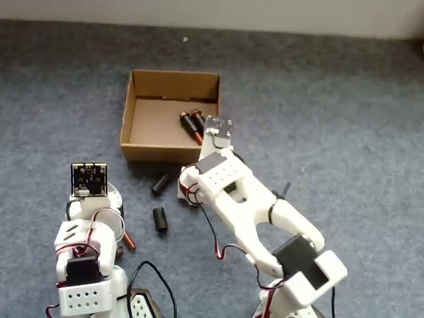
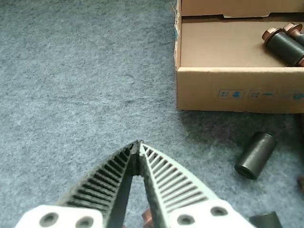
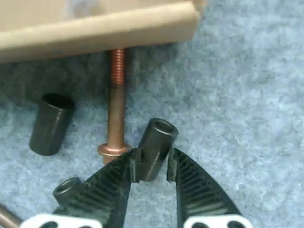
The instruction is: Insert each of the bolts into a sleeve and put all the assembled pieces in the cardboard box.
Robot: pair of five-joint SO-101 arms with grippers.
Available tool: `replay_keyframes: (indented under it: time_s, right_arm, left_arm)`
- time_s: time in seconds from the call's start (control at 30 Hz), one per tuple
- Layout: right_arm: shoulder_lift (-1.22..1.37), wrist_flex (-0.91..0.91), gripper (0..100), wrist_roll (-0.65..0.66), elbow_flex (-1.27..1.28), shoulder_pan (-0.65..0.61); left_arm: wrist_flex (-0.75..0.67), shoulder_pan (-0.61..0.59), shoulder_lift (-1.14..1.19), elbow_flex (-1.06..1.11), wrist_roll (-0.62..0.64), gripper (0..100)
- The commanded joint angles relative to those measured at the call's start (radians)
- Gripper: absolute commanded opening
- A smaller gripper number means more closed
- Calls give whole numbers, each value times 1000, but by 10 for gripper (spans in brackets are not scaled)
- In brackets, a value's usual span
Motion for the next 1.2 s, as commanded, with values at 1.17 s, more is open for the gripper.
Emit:
replay_keyframes:
  time_s: [1.17]
  right_arm:
    - [-572, 102, 5, 261, 157, 173]
  left_arm:
    - [5, 15, -10, 21, -14, 7]
